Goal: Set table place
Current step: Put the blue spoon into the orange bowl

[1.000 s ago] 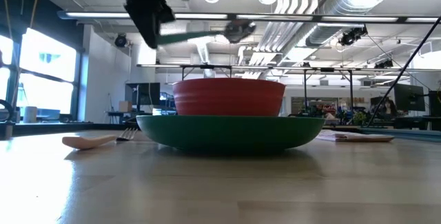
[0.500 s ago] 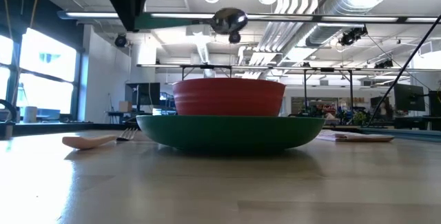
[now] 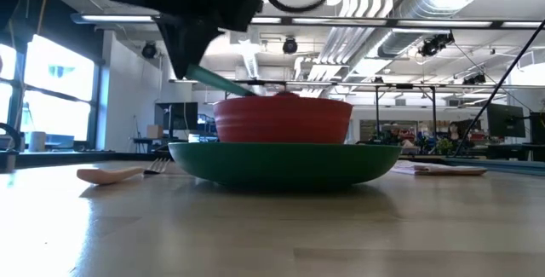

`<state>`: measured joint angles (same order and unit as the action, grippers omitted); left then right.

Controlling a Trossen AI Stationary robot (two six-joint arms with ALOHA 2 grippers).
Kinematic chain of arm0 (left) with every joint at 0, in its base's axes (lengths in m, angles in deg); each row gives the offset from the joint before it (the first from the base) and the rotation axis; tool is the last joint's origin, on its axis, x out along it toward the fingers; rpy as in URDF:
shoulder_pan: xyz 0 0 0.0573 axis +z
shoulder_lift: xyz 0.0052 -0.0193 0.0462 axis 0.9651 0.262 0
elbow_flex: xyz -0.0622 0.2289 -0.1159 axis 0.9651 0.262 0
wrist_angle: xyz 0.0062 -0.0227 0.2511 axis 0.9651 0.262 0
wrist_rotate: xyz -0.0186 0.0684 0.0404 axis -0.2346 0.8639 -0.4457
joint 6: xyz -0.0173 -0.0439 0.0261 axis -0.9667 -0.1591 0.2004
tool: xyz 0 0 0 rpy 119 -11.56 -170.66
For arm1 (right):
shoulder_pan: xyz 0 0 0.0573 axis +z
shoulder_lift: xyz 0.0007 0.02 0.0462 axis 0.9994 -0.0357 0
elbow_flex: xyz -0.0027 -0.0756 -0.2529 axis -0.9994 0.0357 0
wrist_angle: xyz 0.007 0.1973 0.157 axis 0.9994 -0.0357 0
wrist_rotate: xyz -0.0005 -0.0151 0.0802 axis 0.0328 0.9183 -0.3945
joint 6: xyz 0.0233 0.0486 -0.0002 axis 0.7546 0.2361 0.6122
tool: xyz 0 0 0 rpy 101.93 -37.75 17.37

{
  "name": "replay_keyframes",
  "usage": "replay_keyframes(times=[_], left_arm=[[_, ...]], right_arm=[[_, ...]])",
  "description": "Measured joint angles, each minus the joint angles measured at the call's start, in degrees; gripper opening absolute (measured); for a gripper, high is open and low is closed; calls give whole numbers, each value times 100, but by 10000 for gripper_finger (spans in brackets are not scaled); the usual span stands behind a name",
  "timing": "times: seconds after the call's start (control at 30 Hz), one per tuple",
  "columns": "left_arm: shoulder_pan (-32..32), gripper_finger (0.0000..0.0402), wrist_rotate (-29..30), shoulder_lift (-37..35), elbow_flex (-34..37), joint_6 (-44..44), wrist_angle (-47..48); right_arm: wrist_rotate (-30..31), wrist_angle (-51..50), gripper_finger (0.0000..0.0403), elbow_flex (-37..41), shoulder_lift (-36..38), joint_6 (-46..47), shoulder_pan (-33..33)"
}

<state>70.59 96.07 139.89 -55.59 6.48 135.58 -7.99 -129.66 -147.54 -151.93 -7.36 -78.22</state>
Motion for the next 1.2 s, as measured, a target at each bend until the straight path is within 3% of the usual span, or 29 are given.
replay_keyframes(times=[0.33,1.2], left_arm=[[248,34,179,433,-194,625,3],[410,34,308,444,-194,782,-288]], right_arm=[[-13,-4,136,0,0,0,0],[-142,-2,136,0,0,17,4]])
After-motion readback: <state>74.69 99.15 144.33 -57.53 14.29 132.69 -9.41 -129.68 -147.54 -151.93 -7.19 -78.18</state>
